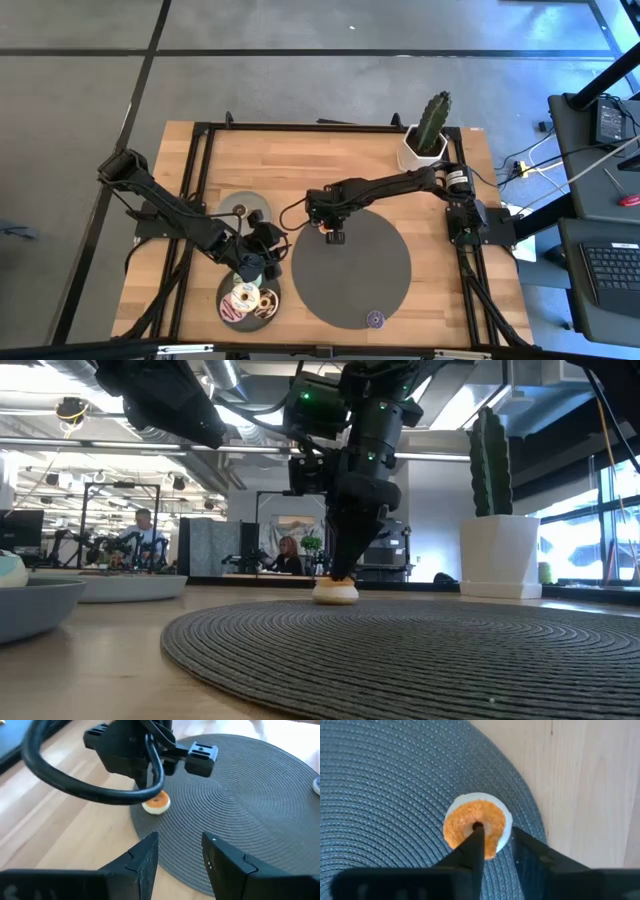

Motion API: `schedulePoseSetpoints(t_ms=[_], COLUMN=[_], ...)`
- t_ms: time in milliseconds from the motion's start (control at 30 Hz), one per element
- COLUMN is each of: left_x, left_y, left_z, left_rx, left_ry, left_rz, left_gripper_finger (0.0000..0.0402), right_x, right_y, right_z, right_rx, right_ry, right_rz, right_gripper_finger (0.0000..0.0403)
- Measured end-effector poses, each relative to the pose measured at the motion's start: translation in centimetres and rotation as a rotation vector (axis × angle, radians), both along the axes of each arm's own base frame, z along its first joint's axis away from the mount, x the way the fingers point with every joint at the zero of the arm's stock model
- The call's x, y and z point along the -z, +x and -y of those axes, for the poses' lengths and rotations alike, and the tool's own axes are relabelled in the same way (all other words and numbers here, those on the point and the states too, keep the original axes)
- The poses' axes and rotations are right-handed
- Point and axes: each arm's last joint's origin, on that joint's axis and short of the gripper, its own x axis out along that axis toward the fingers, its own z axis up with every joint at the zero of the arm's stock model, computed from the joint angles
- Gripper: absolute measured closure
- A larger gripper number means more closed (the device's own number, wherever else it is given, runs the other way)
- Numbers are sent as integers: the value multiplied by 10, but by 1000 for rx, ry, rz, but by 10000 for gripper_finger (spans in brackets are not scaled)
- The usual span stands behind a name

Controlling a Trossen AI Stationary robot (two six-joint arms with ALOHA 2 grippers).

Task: Pick & Place donuts
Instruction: Put the small yellow donut on the gray plate

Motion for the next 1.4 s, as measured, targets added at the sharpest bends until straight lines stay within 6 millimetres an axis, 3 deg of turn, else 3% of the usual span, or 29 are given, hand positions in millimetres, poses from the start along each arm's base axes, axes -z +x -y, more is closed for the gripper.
schedulePoseSetpoints(t_ms=[167, 400, 667, 900, 1133, 1400], left_x=[-1, 3, 18, 52, 85, 104], left_y=[4, 26, 65, 94, 109, 111], left_z=[-9, -30, -49, -84, -114, -125], left_rx=[-68, -46, 207, 158, 124, 111], left_ry=[9, 7, 62, 36, -89, -139], left_rz=[22, 9, -2, -20, -49, -99], left_gripper_finger=[254, 258, 258, 258, 258, 258], right_x=[-8, -35, -48, -48, -35, -35], right_y=[-4, -32, -110, -161, -172, -171], right_z=[0, -7, -22, -28, -25, -20], right_rx=[7, 65, 268, 368, 328, 329], right_ry=[-1, 17, -102, -82, -68, -80], right_rz=[-3, 46, 201, 358, 498, 503], right_gripper_finger=[266, 249, 248, 248, 248, 248])
